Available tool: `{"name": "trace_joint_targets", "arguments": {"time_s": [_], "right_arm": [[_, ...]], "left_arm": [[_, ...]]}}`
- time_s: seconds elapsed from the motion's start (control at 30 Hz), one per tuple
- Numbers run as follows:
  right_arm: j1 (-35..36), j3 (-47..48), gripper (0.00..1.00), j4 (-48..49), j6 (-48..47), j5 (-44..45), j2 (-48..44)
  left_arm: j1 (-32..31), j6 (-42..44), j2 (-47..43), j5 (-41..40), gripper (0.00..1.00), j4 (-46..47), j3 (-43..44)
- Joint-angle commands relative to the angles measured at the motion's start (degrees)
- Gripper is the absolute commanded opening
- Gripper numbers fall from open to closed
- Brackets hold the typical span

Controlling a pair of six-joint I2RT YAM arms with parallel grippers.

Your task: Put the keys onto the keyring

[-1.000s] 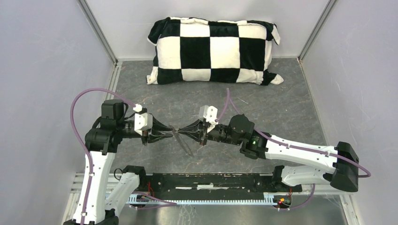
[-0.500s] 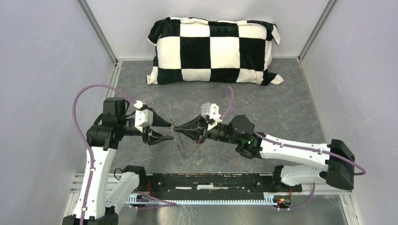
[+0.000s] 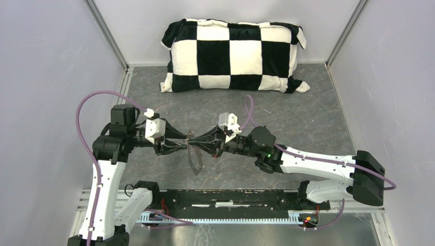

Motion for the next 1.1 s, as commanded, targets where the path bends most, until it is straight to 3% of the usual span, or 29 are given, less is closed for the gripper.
{"name": "trace_joint_targets", "arguments": {"time_s": [0.0, 0.6, 0.83, 1.07], "right_arm": [[-0.21, 0.18, 0.0, 3.17, 0.55, -1.2, 0.57], [-0.2, -0.09, 0.01, 1.11, -0.31, -4.22, 1.6], [-0.29, -1.31, 0.0, 0.67, -1.98, -0.51, -0.42], [-0.39, -1.31, 0.0, 0.79, -2.28, 0.22, -1.01]], "left_arm": [[-0.26, -2.42, -0.27, 2.68, 0.41, 0.91, 2.43], [-0.26, -1.08, -0.86, 1.27, 0.24, 0.89, 1.73], [-0.26, -3.22, -2.94, 0.15, 0.38, 0.99, 0.84], [-0.26, -3.35, -3.02, 1.59, 0.39, 0.91, 0.74]]}}
